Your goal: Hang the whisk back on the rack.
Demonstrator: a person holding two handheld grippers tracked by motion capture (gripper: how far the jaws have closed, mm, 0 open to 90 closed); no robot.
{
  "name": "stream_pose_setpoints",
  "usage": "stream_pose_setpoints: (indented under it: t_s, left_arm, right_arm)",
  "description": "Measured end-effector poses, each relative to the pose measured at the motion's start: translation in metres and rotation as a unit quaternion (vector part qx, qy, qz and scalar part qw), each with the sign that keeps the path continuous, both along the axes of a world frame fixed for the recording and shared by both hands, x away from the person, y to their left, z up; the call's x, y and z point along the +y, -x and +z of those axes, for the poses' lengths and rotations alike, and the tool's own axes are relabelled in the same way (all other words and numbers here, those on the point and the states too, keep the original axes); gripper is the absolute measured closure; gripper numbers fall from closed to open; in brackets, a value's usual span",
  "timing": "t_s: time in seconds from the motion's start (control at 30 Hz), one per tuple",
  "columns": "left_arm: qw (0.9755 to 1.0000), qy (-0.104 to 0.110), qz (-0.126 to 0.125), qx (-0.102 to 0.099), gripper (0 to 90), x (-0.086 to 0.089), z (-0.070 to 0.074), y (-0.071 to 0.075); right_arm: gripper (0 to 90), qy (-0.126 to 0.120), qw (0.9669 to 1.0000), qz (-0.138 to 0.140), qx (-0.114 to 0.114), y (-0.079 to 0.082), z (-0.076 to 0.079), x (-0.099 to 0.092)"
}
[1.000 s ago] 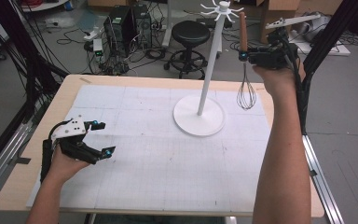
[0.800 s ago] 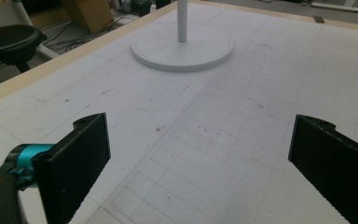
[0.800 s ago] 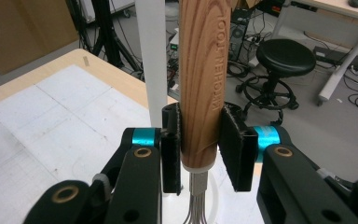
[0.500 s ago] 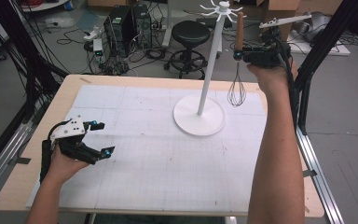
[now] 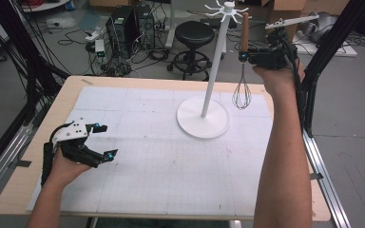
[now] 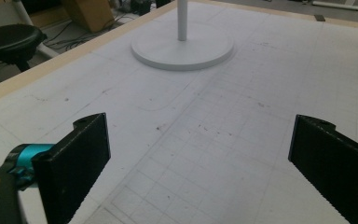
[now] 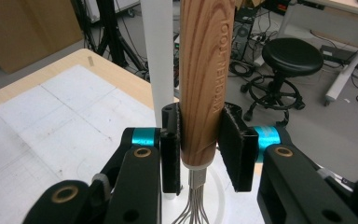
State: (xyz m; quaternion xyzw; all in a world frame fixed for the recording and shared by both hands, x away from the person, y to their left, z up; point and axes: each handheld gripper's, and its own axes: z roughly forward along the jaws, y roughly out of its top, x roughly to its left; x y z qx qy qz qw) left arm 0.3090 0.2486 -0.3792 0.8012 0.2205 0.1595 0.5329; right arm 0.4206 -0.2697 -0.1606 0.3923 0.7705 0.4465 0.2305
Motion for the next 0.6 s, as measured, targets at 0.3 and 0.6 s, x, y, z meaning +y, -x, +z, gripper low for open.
stream_pose_setpoints:
  t_s: [0.3, 0.6]
  left_arm:
    - [1.0, 0.0, -0.002, 0.0, 6.1, -0.0003, -0.0001, -0.0001]
    - [1.0, 0.002, -0.002, -0.001, 6.0, -0.0001, 0.0001, 0.0002]
  right_arm:
    - [66.0, 0.0, 1.0, -0.001, -0.001, 0.0012, -0.0004, 0.0012]
    - [63.5, -0.003, 0.9999, 0.012, -0.002, 0.0092, -0.0022, -0.0012]
